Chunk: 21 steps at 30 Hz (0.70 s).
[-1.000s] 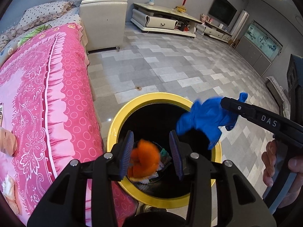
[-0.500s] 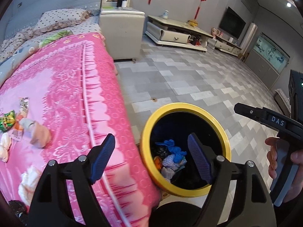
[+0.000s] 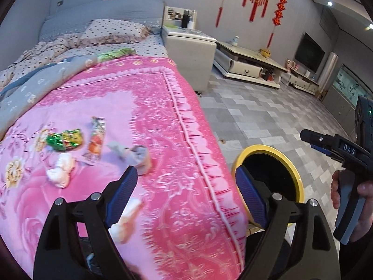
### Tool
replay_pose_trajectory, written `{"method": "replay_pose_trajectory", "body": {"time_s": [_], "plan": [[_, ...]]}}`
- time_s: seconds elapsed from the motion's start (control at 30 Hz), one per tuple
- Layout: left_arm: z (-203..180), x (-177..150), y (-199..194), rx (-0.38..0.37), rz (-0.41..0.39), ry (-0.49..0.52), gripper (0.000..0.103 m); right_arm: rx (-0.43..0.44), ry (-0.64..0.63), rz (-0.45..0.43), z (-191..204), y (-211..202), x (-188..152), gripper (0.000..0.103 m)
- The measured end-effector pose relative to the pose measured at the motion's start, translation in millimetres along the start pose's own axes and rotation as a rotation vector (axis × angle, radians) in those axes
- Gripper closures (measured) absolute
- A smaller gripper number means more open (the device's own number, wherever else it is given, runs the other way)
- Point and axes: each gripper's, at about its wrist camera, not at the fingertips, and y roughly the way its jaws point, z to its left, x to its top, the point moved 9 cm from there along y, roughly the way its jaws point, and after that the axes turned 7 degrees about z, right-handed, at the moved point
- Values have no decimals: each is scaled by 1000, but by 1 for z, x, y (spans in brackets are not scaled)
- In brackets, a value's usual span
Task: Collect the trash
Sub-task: 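Move both tools back over the trash on the bed, then grasp the black plastic bag with the left tool while the right tool grasps the grey sock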
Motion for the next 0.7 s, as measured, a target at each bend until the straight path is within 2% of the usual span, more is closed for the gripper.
{"method": "replay_pose_trajectory", "body": {"time_s": [0.13,0.3,0.7], "plan": [[34,-11,-22,43,-7,-9,21,35,-64,8,38,6,4,8],[72,-32,-39,97,2,-29,20,13,-166,13,82,18,3,8],[136,-91,-39,152,75,-142,20,43,-300,82,165,71,-16,8]]}}
